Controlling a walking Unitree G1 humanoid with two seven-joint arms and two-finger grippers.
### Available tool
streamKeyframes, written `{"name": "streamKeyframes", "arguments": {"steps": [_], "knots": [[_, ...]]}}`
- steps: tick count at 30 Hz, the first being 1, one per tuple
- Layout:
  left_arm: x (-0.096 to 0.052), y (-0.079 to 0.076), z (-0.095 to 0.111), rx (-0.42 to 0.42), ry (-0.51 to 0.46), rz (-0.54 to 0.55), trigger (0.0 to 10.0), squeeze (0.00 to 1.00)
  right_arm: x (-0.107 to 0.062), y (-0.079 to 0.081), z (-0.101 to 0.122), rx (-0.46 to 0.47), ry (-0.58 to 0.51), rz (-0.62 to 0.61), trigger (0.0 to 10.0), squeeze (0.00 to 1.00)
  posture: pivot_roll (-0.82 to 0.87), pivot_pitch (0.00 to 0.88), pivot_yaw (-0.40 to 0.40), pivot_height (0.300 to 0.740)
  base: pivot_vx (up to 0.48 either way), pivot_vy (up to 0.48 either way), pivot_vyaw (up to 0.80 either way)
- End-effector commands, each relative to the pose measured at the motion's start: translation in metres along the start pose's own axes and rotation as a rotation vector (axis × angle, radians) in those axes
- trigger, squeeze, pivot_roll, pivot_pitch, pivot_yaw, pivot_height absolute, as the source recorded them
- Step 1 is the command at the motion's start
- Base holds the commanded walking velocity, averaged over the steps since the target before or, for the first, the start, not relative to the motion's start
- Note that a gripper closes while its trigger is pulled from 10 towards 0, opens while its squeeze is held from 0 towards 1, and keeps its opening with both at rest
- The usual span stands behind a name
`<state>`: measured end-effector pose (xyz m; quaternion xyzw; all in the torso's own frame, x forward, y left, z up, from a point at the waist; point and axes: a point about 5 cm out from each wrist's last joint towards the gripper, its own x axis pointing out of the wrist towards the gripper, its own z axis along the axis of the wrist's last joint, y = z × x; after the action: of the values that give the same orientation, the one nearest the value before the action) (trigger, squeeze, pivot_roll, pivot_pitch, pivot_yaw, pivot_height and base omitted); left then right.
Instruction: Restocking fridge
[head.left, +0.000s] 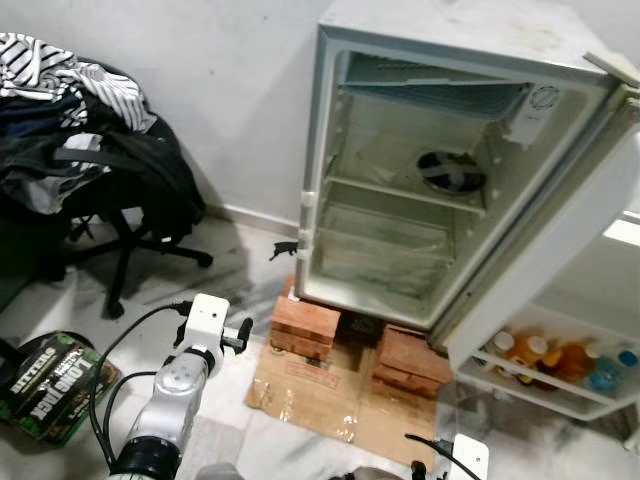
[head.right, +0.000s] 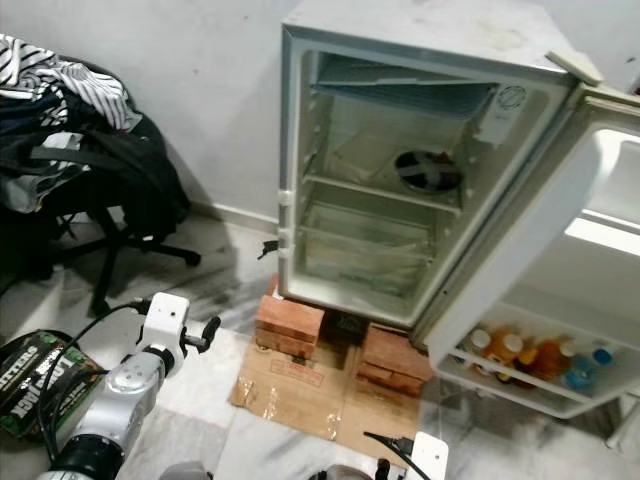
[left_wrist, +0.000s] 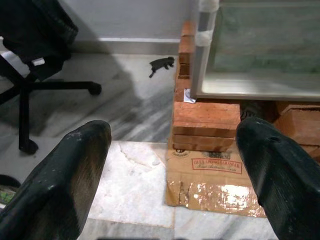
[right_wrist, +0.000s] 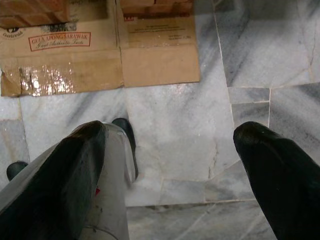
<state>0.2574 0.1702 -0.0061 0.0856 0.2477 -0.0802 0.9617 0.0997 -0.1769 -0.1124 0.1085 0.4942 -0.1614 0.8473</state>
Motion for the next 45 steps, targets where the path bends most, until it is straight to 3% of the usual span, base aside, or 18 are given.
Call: {"name": "streamKeyframes", "arguments": {"steps": [1, 34, 45], "knots": [[0.0004, -0.0023, -0.0005, 0.002, 0.002, -0.006, 10.0, 0.0, -0.0339, 0.16, 0.2174, -0.258, -0.615, 0.528, 10.0, 0.0, 0.09, 0.0, -0.07, 0.74, 0.0, -0.386, 0.0], [0.0017, -0.0041, -0.0005, 0.029, 0.011, 0.001, 10.0, 0.0, -0.033, 0.1593, 0.2176, -0.268, -0.603, 0.524, 10.0, 0.0, 0.09, 0.0, -0.075, 0.74, 0.0, -0.464, 0.0], [0.0015, -0.004, -0.0002, 0.051, 0.007, 0.019, 10.0, 0.0, -0.0329, 0.1603, 0.2174, -0.28, -0.596, 0.524, 10.0, 0.0, 0.09, 0.0, -0.078, 0.74, 0.0, -0.29, 0.0]]}}
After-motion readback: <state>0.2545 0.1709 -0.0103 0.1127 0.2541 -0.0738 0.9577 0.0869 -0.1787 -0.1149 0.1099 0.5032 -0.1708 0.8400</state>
